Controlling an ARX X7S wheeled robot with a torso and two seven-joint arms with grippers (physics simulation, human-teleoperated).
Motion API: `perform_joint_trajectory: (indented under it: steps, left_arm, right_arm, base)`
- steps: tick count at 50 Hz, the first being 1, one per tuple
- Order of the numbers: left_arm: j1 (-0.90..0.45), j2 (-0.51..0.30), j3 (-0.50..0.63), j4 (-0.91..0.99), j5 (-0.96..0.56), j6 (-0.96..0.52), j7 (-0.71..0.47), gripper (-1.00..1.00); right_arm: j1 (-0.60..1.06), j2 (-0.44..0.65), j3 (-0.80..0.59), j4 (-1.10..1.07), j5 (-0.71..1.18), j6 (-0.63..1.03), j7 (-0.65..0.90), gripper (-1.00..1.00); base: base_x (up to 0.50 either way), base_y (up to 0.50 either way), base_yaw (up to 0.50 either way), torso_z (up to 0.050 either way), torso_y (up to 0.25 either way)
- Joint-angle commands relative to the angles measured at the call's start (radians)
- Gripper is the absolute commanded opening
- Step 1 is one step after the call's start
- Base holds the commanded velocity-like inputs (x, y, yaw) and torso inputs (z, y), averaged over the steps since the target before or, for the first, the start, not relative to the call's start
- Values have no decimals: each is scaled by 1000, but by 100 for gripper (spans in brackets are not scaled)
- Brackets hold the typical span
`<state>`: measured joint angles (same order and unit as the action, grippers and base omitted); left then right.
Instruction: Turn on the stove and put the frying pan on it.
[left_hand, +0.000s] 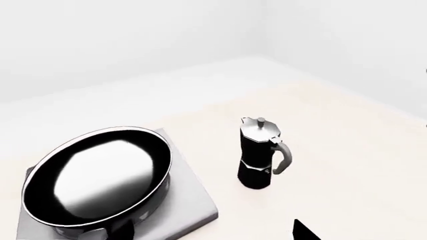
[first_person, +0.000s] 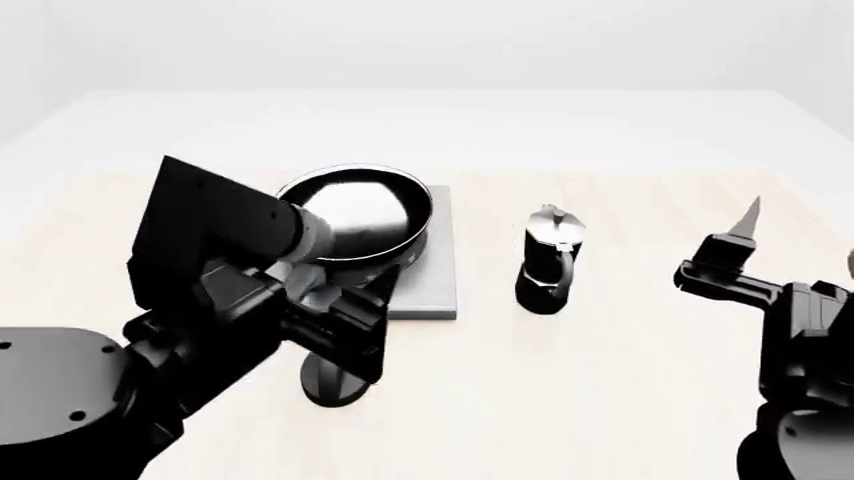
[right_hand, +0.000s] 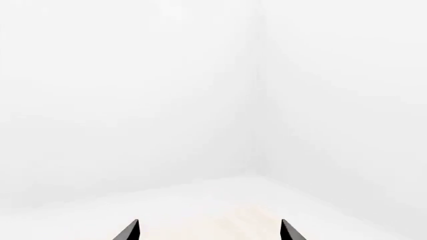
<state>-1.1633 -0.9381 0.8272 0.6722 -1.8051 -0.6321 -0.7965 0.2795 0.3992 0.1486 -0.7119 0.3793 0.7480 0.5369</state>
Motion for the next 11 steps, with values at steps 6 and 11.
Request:
perform_joint_trajectory:
  steps: [6,11]
  left_arm:
    - [94,51,-29,67,130,65,67,100]
    - [95,72,-19,53,145,60,77,100]
  right_arm:
    - [169,15,-162,-103,26,-12,-137,100]
    - [234,6,-222,-122,51,2,-169,100]
  base:
    - [0,0,0,0,0]
    - [0,0,0,0,0]
